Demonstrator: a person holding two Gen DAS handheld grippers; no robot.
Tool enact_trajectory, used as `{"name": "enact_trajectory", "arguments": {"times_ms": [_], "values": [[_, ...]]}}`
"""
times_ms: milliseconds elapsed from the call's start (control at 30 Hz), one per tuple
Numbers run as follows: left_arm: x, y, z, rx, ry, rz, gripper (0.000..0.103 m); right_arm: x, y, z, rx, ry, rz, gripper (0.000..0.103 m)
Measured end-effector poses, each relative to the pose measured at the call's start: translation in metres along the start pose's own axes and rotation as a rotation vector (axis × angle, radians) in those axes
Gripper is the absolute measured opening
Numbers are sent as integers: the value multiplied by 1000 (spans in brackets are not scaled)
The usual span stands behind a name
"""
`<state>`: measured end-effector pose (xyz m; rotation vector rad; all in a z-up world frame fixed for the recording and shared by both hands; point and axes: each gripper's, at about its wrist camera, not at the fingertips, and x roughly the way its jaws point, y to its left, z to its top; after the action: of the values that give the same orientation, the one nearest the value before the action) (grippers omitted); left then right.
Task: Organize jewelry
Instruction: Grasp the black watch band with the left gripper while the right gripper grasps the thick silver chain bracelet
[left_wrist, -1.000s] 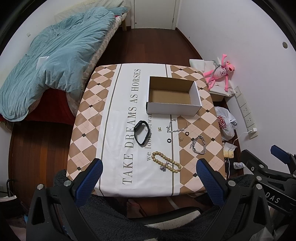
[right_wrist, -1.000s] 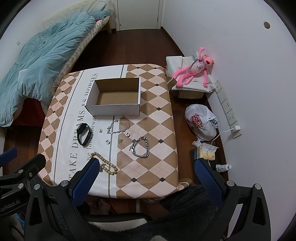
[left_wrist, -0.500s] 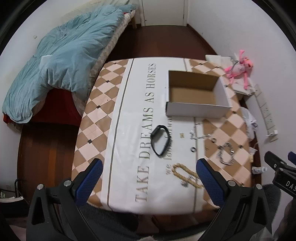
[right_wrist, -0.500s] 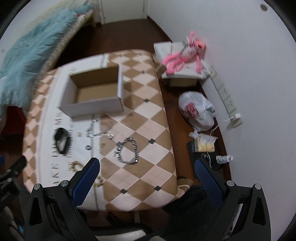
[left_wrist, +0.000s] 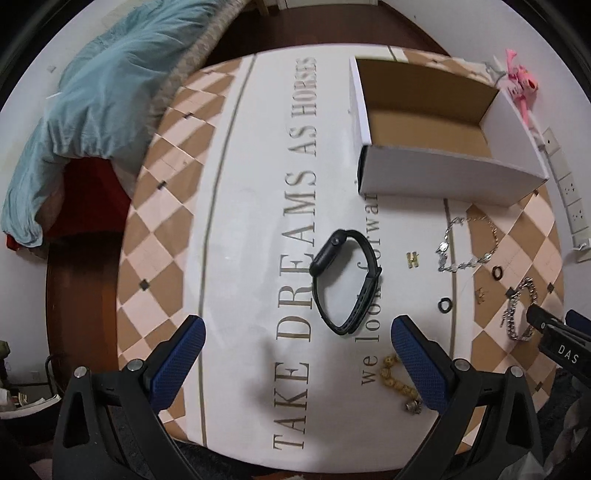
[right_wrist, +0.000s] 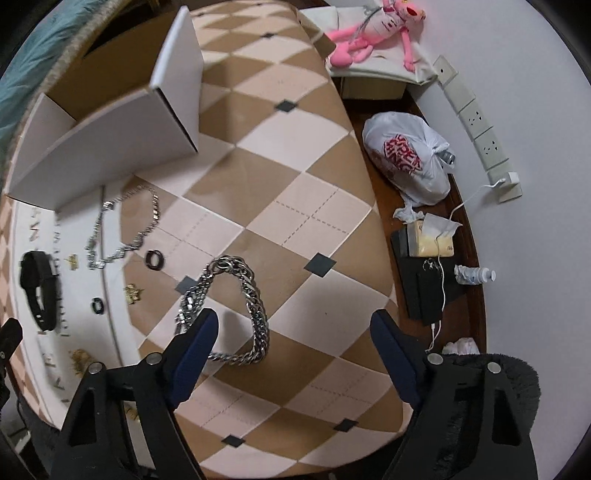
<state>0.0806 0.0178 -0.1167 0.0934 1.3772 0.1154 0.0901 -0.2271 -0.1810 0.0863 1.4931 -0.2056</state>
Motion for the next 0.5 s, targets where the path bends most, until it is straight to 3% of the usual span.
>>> {"name": "enact_trajectory", "arguments": {"times_ms": [333,400,500], "values": [[39,-11,10,21,50,-63,102,14,-3,0,41,23,66,74],[46,-8,16,16,49,-74,93,14,0,-2,29,11,66,69],[56,-3,19,2,66,-97,66,10,6,-5,8,-1,68,57]]}}
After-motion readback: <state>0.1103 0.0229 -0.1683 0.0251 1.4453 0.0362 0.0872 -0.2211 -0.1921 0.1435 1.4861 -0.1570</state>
